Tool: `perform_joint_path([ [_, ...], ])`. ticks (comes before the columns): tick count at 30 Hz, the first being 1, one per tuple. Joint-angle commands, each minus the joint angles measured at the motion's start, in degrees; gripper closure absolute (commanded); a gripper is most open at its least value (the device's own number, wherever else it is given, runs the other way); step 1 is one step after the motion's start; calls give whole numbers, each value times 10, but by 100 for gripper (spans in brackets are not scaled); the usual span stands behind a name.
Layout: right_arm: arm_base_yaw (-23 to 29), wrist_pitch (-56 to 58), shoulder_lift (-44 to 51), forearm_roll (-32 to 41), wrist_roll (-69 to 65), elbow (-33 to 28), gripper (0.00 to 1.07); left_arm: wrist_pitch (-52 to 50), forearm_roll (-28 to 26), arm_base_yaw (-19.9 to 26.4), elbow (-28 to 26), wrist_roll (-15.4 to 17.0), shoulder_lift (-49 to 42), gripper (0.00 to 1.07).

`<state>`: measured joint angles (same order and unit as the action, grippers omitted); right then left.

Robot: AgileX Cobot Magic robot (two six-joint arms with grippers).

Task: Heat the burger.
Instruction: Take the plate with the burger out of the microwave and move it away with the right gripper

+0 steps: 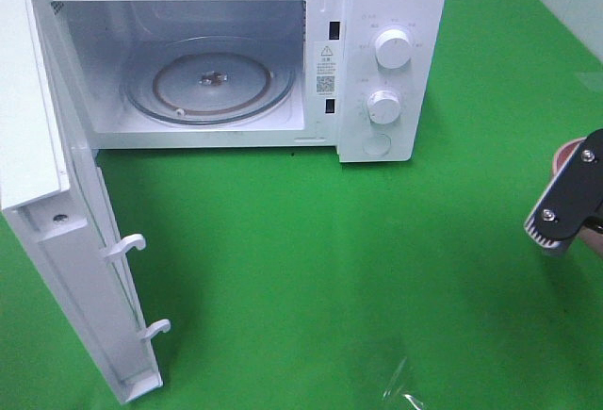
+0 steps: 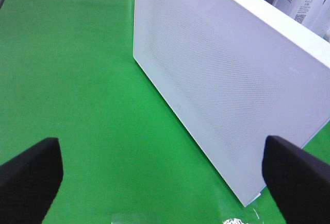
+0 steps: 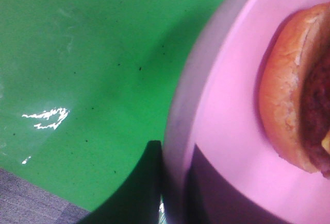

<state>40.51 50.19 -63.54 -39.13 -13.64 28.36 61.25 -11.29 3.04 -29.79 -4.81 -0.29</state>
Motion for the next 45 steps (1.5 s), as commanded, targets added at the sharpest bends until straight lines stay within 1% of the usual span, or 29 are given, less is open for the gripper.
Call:
perform_joint_path([
  [1,-3,2,-7,-38,-22,2,107,-3,-5,-3,1,2,-9,9],
  [9,-3,49,-6,-48,-54,2,107,-3,-5,-3,1,2,-9,9],
  [13,-3,90,-6,-68,-123,2,107,-3,-5,-3,1,2,-9,9],
  [16,-3,94,-6,-68,-131,2,107,-3,-5,-3,1,2,-9,9],
  [22,-3,117,-6,-68,-211,2,107,-3,-5,-3,1,2,-9,9],
  [26,-3,122,-7,-73,-240,2,107,-3,-5,-3,1,2,-9,9],
  [32,-3,134,-42,-78,-253,2,107,-3,-5,-3,1,2,-9,9],
  [34,-3,121,-77,-78,-277,2,107,-3,-5,-3,1,2,-9,9],
  [37,-3,115,-85,-78,-285,2,107,-3,-5,-3,1,2,-9,9],
  [39,-3,96,-112,-79,-311,2,107,-3,-5,-3,1,2,-9,9],
  [45,-3,83,-146,-84,-329,2,107,-3,-5,-3,1,2,-9,9],
])
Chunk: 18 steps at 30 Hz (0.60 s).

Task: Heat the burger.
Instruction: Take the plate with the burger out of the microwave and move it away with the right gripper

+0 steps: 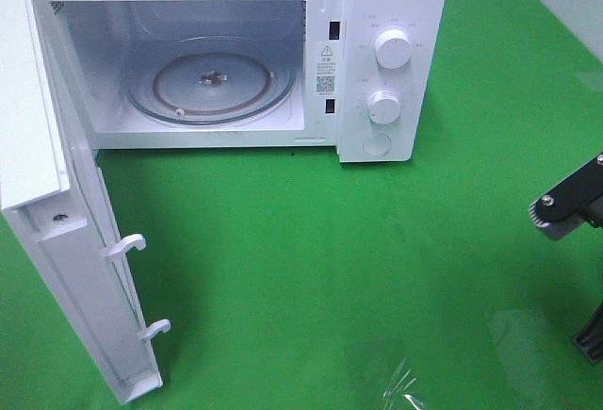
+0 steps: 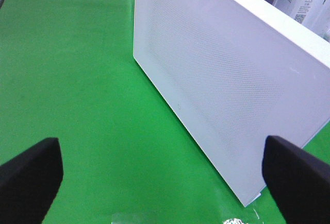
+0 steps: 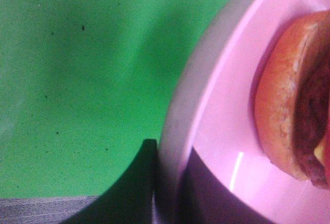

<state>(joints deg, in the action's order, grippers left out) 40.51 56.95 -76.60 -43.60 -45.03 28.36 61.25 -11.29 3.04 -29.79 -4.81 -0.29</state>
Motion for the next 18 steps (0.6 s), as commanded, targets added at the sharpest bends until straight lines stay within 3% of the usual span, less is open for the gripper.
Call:
perform_joint_path([
  [1,-3,2,-27,-39,-21,2,107,-3,-5,-3,1,2,-9,9],
  [18,-7,-57,-98,-67,-85,2,107,-3,-5,-3,1,2,-9,9],
])
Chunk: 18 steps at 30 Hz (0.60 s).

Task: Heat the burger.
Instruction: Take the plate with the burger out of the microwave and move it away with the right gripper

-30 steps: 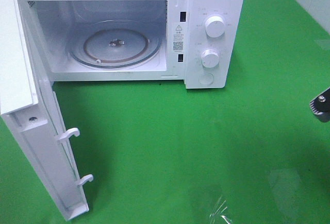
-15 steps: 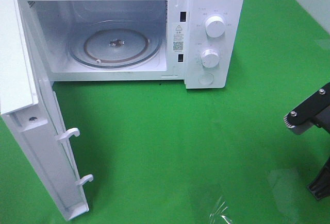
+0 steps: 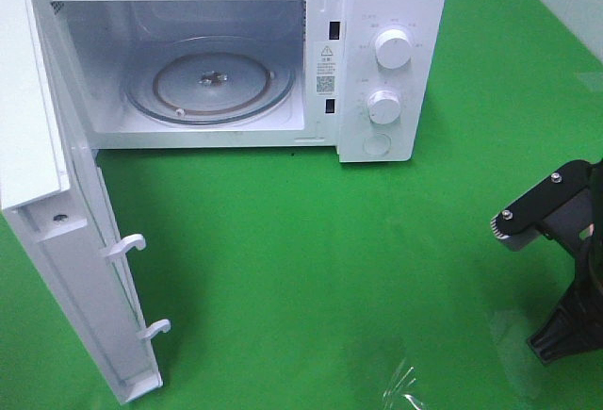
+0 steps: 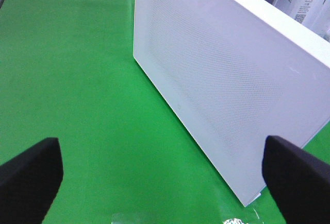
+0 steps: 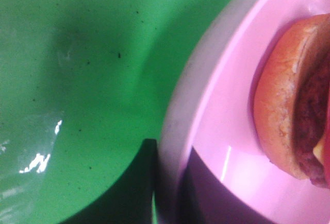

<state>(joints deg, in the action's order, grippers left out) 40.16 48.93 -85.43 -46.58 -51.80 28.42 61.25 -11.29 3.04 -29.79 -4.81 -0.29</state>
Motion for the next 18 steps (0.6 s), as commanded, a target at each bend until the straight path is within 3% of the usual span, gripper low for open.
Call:
perform_joint_path([
  [1,-3,22,-21,-39,-18,1,107,-3,-5,-3,1,2,-9,9],
  [14,-3,-16,-80,-45,-43,1,107,-3,-5,-3,1,2,-9,9],
  [18,-29,-36,-91,-52,-50,1,107,-3,-5,-3,1,2,-9,9],
])
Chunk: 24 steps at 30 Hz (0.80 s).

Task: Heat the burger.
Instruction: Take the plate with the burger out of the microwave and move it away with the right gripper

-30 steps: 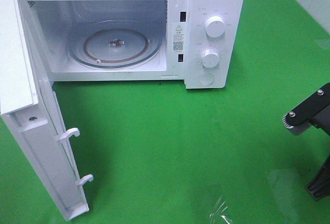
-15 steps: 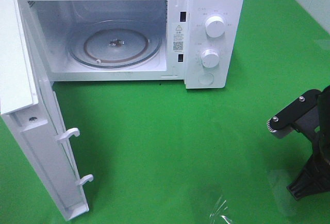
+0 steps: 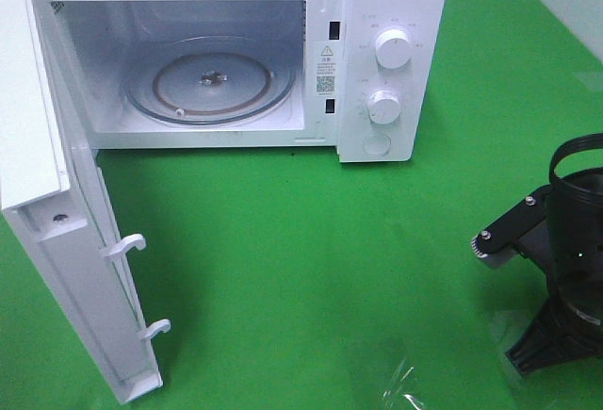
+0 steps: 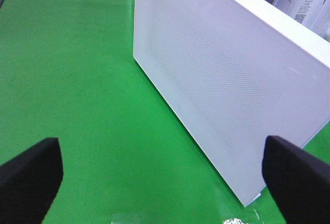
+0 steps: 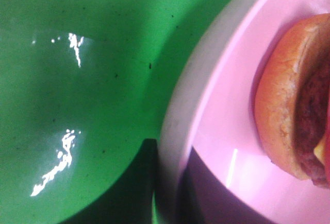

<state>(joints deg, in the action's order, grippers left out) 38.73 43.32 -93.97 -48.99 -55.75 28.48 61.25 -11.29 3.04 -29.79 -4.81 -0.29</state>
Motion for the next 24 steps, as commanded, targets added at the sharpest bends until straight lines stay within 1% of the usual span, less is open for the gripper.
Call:
perform_joint_path([
  [1,-14,21,-6,-28,-11,1,107,-3,-5,-3,1,2,-9,9],
  [2,-25,18,-9,-32,-11,1,107,-3,-5,-3,1,2,-9,9],
  [8,-42,14,-9,-44,-11,1,107,-3,-5,-3,1,2,-9,9],
  [10,-56,3,-9,-50,-13,1,107,-3,-5,-3,1,2,-9,9],
  [15,-56,3,-11,-62,-27,1,107,-3,-5,-3,1,2,-9,9],
  [19,-56,-18,-47,-61,-35,1,107,-3,-5,-3,1,2,-9,9],
  [24,-56,-42,-69,-63,-41,1,107,-3,-5,-3,1,2,-9,9],
])
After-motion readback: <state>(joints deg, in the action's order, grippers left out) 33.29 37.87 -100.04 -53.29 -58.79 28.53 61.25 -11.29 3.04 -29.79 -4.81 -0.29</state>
